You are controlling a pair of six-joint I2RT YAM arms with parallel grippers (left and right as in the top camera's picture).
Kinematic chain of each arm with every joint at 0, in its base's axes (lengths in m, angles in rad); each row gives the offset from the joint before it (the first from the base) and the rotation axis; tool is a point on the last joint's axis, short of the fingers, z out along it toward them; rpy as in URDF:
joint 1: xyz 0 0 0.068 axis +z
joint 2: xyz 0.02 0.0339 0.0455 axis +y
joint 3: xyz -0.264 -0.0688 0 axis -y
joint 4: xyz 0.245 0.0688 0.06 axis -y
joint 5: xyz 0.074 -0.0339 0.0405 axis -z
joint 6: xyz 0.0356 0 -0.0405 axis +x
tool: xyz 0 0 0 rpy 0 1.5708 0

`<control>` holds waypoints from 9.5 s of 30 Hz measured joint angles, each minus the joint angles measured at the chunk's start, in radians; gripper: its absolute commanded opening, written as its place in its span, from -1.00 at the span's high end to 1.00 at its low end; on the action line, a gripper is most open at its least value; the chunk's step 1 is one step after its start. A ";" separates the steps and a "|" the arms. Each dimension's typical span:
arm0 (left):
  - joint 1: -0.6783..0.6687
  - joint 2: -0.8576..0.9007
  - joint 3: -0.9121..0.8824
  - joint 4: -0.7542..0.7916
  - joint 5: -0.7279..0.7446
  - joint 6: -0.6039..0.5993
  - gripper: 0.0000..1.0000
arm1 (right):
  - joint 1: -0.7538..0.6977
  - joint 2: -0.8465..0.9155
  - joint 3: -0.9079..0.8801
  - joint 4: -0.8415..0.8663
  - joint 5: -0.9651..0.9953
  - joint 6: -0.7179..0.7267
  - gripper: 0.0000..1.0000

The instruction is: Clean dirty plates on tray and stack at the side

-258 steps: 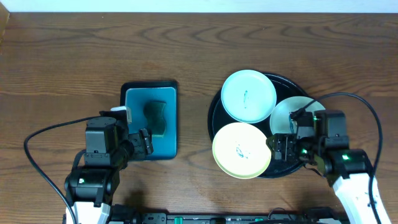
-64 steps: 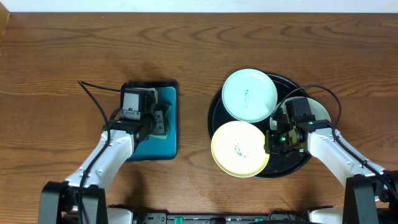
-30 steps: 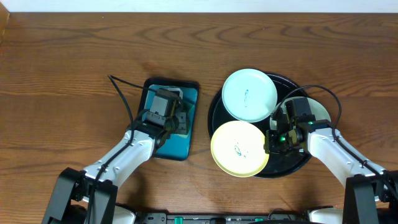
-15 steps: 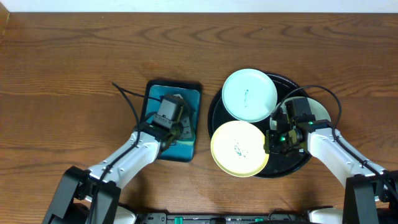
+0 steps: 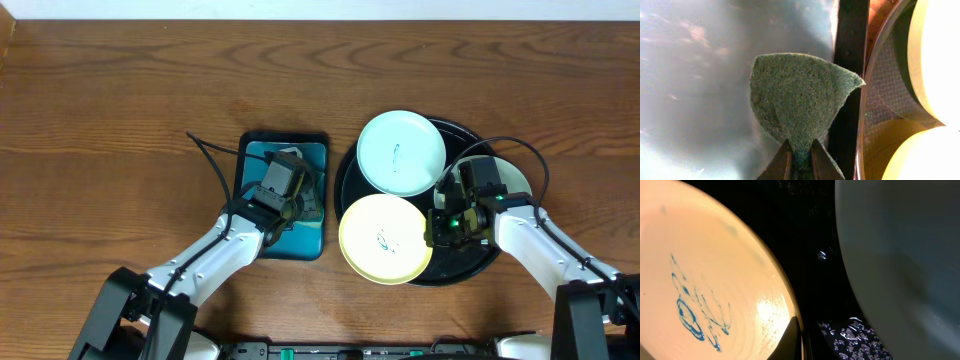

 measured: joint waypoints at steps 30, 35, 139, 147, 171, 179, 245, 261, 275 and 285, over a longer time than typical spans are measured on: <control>0.000 -0.149 0.000 -0.065 -0.019 0.212 0.85 | 0.003 0.000 0.000 0.031 0.018 0.014 0.98; 0.000 -0.148 0.000 -0.130 -0.039 0.212 0.85 | 0.005 0.000 0.000 0.063 0.030 0.033 0.97; 0.621 -0.282 0.000 -0.026 0.855 0.425 0.85 | 0.005 0.000 0.000 0.080 0.067 0.058 0.97; 0.601 -0.230 0.000 -0.087 0.753 0.390 0.85 | 0.005 0.000 0.000 0.080 0.068 0.058 0.98; 0.005 -0.126 0.000 -0.147 -0.252 0.322 0.85 | 0.005 0.000 0.000 0.080 0.067 0.058 0.98; -0.047 -0.061 0.000 -0.131 -0.263 0.254 0.85 | 0.005 0.000 0.000 0.080 0.067 0.058 0.97; -0.429 0.266 0.272 -0.012 0.032 0.154 0.85 | 0.005 0.000 0.001 0.079 0.068 0.058 0.97; -0.480 0.266 0.305 -0.130 -0.190 0.129 0.85 | 0.005 0.000 0.001 0.071 0.060 0.063 0.97; -0.385 0.267 0.301 -0.096 -0.229 0.089 0.85 | 0.005 0.000 0.003 0.071 0.083 0.072 0.97; -0.460 0.268 0.301 -0.095 -0.019 0.072 0.84 | 0.005 0.000 0.003 0.070 0.090 0.072 0.97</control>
